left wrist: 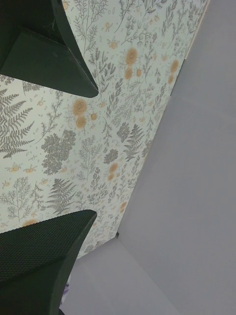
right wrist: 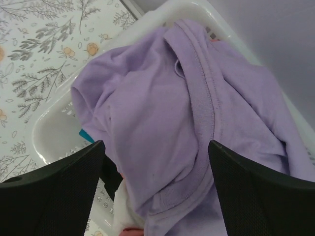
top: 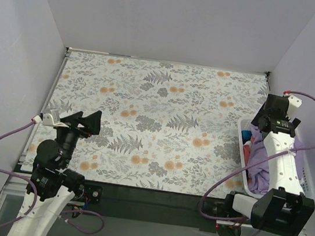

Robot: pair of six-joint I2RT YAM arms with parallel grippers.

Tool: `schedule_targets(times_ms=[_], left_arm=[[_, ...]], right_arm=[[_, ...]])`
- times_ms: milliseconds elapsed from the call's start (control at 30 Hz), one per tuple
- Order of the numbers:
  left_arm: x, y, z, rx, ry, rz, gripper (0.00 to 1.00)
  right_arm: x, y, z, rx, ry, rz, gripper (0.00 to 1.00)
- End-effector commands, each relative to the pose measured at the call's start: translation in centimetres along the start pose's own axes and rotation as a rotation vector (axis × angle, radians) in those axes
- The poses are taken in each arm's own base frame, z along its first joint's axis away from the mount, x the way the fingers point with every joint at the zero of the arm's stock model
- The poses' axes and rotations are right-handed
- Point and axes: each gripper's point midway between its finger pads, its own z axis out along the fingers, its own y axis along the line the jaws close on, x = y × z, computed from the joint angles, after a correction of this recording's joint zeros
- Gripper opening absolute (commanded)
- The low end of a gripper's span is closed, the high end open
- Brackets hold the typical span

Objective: Fold and stack the t-shirts
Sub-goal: Grab the tshirt from the pile

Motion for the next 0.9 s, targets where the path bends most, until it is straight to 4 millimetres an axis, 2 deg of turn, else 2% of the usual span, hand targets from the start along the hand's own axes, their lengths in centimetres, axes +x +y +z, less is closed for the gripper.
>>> schedule_targets(times_ms=[0,133,267,300,367,400,467,500,533,633,667,767,800,867], left_arm=[[0.2,0.2,0.0,-0.004,-0.001,-0.003,0.98],[0.3,0.1,0.0,-0.002,0.002,-0.004,0.98],[0.5,0.2,0.2,-0.005,0.011,-0.001,0.98],[0.5,0.2,0.2,-0.006,0.012,-0.001,0.98],[0.7,0.1,0.2,0.0,0.02,0.0,0.98],[0.8,0.0,0.3,0.003,0.024,-0.003,0.98],[0.8,-0.2,0.4,0.011,0.025,-0.002,0.98],[1.0,-0.2,0.5,0.015,0.031,-0.001,0.98],[1.0,-0.3,0.5,0.02,0.032,0.001,0.98],[1.2,-0.2,0.6,0.017,0.039,0.007,0.97],[1.2,-0.2,0.7,0.014,0.041,0.008,0.97],[1.5,-0.2,0.8,0.014,0.053,0.011,0.97],[1.5,-0.2,0.8,0.014,0.053,0.011,0.97],[1.7,-0.2,1.0,0.014,0.06,0.012,0.97]], right_arm=[[-0.3,0.2,1.5,-0.008,0.018,0.031,0.9],[0.0,1.3,3.2,-0.046,0.063,0.007,0.86],[0.2,2.2,3.8,-0.076,0.08,0.004,0.79],[0.3,2.3,3.7,-0.081,0.081,0.004,0.68],[0.1,2.1,3.3,-0.084,0.067,0.008,0.54],[-0.1,1.9,3.0,-0.084,0.055,0.006,0.38],[-1.0,1.6,1.8,-0.097,0.014,0.019,0.22],[-1.5,1.6,1.3,-0.103,-0.003,0.015,0.07],[-2.2,1.4,0.4,-0.11,-0.032,0.021,0.01],[-4.4,1.4,-2.0,-0.133,-0.11,0.024,0.01],[-5.8,1.5,-3.1,-0.143,-0.144,0.029,0.01],[-8.3,2.2,-5.8,-0.168,-0.226,-0.001,0.01],[-9.6,4.2,-8.0,-0.235,-0.277,-0.027,0.01],[-11.2,6.2,-10.1,-0.295,-0.327,-0.074,0.01]])
